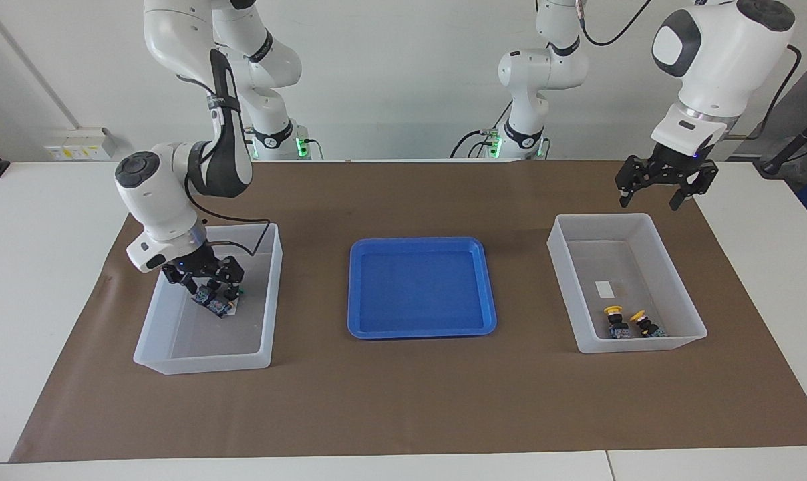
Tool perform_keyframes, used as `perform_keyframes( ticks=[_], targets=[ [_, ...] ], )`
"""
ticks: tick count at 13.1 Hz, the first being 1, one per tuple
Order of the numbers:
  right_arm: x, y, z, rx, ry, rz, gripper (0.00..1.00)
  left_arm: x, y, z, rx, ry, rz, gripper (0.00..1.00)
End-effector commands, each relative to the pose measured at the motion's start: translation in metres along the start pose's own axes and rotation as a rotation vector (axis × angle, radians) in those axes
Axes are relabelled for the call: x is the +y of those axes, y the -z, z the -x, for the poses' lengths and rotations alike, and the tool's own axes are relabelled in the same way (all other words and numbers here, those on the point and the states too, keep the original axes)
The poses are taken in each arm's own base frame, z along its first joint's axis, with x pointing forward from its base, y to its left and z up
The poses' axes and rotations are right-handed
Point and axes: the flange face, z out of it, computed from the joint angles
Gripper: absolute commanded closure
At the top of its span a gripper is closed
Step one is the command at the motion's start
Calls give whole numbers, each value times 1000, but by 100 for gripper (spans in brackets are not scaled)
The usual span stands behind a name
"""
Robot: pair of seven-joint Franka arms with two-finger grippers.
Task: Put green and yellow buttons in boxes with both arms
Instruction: 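Lower the green button into the box with the right gripper and release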
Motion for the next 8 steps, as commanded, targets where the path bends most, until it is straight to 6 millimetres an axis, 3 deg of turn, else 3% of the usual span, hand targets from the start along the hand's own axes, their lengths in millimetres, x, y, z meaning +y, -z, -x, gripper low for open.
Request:
perform_keyframes(
  ticks=[1, 4, 8],
  targets=[
    [-36, 37, -12, -16, -61, 48, 0, 14, 14, -5, -25, 24, 5, 0],
    [-59, 77, -18, -30, -87, 96, 0, 23, 13, -6, -29, 42, 6, 0],
    [-54, 147, -8, -24, -80, 93, 0, 34, 11, -5, -30, 19, 8, 0]
  ],
)
